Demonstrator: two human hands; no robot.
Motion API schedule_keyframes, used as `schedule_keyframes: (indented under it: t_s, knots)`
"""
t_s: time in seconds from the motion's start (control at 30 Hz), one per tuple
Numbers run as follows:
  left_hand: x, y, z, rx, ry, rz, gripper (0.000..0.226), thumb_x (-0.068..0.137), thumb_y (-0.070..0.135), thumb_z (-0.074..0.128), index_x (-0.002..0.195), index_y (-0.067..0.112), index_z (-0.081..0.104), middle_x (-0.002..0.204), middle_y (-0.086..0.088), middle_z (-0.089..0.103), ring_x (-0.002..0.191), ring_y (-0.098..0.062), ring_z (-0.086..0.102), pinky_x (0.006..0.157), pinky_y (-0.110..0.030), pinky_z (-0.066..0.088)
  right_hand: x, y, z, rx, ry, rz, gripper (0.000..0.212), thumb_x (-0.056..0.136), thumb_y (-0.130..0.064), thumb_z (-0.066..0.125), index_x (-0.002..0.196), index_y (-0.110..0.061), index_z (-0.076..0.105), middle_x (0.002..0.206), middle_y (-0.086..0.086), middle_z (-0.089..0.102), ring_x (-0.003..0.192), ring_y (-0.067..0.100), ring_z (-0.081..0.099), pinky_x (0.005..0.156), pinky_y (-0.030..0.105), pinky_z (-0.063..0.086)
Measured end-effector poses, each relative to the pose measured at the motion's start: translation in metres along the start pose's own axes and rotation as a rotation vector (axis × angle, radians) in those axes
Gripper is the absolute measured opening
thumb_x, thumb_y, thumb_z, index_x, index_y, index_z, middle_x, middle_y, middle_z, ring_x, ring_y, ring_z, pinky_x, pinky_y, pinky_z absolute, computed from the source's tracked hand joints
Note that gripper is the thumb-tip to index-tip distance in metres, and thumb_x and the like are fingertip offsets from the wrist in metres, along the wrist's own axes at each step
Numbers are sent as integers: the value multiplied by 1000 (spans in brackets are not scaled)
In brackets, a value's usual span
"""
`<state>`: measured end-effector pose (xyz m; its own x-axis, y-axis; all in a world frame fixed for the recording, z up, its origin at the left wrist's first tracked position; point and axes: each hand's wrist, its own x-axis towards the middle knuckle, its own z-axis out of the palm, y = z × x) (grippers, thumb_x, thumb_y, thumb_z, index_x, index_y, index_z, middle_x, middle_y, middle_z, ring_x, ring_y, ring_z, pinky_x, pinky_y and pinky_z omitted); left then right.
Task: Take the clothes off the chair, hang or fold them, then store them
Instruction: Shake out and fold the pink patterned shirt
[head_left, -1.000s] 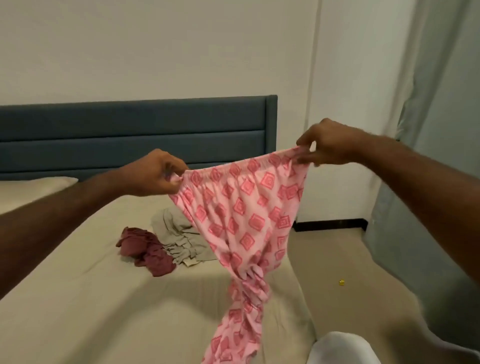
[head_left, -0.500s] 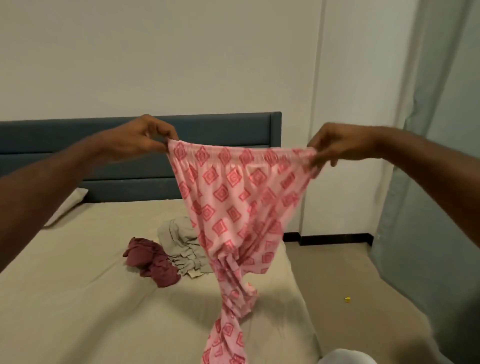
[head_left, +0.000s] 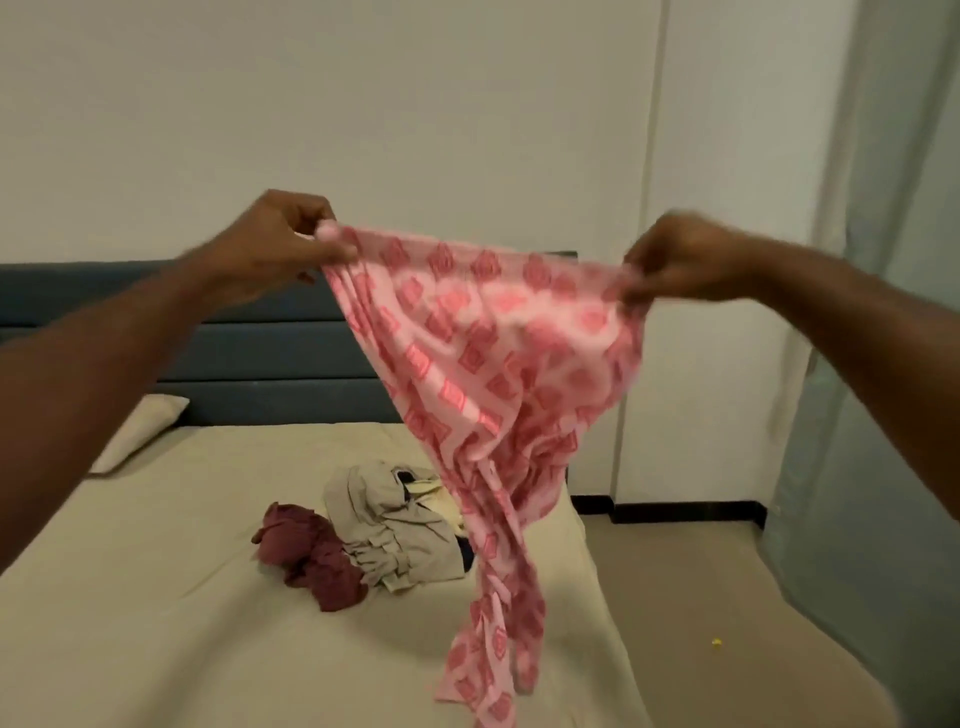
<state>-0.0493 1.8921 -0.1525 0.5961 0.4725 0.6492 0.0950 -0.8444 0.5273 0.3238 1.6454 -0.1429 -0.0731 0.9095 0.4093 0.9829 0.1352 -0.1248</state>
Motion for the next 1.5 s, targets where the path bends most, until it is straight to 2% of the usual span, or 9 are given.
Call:
schedule_keyframes:
  t_s: [0.13,0.3,0.4,0.57,0.77,0.97,1.13,1.37,1.5]
  knots:
    - [16,-2,7,237,-67,15,12,85,16,79,85,11,69,64,14,62,65,-7,51,61,-30,43,17,-5,-15,-68,25,75,33,88,-49,69,71,-21,74,61,-12,68,57,0,59,62,26,42]
    - [30,18,-14,-60,43,133,15,94,18,71,96,4,70,78,-5,65,68,-14,53,57,-22,48,18,-2,-50,568,251,-85,37,91,-46,72,79,-12,75,73,7,69,69,19,61,65,38,46]
    - [35,15,-24,155,-88,6,46,83,39,75,89,-5,65,74,-16,60,66,-23,51,53,-28,46,23,-13,-45,297,39,3,35,75,-42,87,70,-9,74,60,-2,64,59,11,54,58,30,40]
    - [39,29,-33,127,-21,-13,34,80,30,82,75,5,59,81,-19,63,72,-21,55,54,-23,50,27,-10,-52,404,262,46,24,76,-15,87,71,-1,67,49,-13,58,49,3,48,49,18,37]
    - [27,29,-39,-150,-481,-294,33,61,24,93,68,9,65,80,-10,70,82,-18,68,70,-24,59,20,3,-38,643,-110,107,59,57,-53,92,80,-2,75,89,16,73,81,24,67,75,37,53]
    - [20,1,-28,-255,-675,-482,52,57,25,98,97,-1,76,97,-16,75,86,-20,72,78,-29,61,27,4,-4,881,-204,169,15,69,-14,84,62,-6,73,73,15,73,62,22,72,55,25,58]
    - [19,-57,27,277,-575,-560,9,79,6,81,73,5,75,72,-13,69,62,-16,62,57,-23,51,58,29,75,294,-416,461,35,93,-41,71,98,-6,75,93,9,79,79,20,74,61,32,46]
    - [109,-58,8,635,462,116,14,80,9,64,86,5,77,84,-26,73,81,-38,69,81,-35,49,144,35,31,6,844,370,25,90,-31,59,105,-24,76,98,8,77,90,31,74,84,47,61]
    - [151,-7,-33,682,655,369,32,93,22,53,97,-2,75,91,-25,71,77,-22,59,74,-35,49,152,12,-29,-97,1093,222,31,96,-45,56,118,-33,75,111,-7,76,100,12,70,86,34,58]
